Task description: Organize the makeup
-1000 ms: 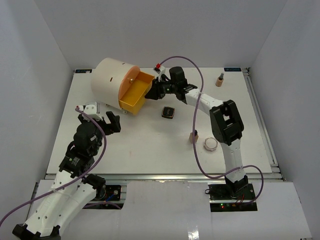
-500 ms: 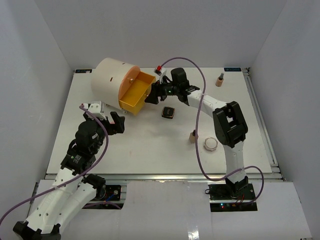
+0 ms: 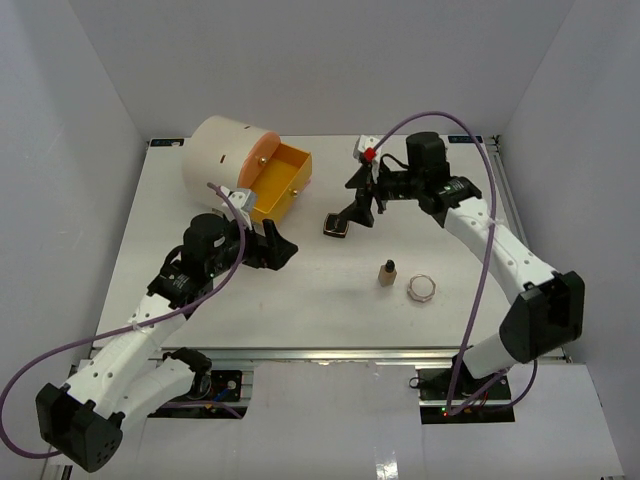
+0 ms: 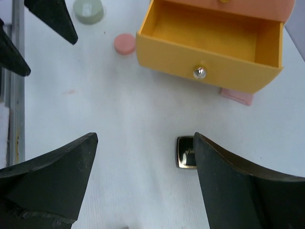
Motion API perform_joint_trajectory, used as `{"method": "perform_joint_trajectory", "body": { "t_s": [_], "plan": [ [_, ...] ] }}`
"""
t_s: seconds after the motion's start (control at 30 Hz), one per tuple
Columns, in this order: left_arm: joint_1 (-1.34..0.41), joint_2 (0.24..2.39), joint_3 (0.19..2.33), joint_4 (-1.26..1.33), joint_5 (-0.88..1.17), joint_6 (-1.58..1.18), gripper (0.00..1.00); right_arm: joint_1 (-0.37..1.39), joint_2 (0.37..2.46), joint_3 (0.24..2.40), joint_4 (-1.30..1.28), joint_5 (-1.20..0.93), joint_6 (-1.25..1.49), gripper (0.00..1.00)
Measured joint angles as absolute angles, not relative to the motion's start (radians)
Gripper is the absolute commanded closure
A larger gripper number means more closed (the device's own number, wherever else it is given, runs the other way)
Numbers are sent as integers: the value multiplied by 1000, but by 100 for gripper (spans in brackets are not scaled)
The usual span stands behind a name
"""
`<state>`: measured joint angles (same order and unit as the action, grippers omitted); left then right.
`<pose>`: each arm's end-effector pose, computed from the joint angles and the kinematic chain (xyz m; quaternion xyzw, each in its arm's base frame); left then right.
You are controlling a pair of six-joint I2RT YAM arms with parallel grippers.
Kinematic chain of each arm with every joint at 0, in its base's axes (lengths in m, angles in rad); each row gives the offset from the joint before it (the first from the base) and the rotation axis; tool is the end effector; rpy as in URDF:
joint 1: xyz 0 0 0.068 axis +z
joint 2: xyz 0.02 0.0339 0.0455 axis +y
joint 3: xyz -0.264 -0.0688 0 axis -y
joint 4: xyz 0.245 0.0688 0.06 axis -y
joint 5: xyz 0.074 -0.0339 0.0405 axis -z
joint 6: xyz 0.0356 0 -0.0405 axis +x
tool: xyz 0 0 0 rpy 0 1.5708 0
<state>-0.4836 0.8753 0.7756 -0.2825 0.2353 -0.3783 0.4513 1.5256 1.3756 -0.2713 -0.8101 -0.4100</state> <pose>0.1744 -0.1010 0.3110 0.1089 0.8182 -0.3206 0.4646 0.3030 0.1755 0.3596 -0.5167 0.6115 0.3410 0.4927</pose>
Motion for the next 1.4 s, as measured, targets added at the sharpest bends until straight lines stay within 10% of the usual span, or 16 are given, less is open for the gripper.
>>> {"method": "perform_joint_trajectory", "body": {
  "t_s": [0.63, 1.4],
  "plan": [
    [-572, 817, 713, -320, 176, -455, 2, 428, 1509, 1147, -475, -493, -632, 2],
    [-947, 1701, 872, 336, 173, -195, 9, -221, 1179, 866, -383, -1256, -466, 4]
  ]
}}
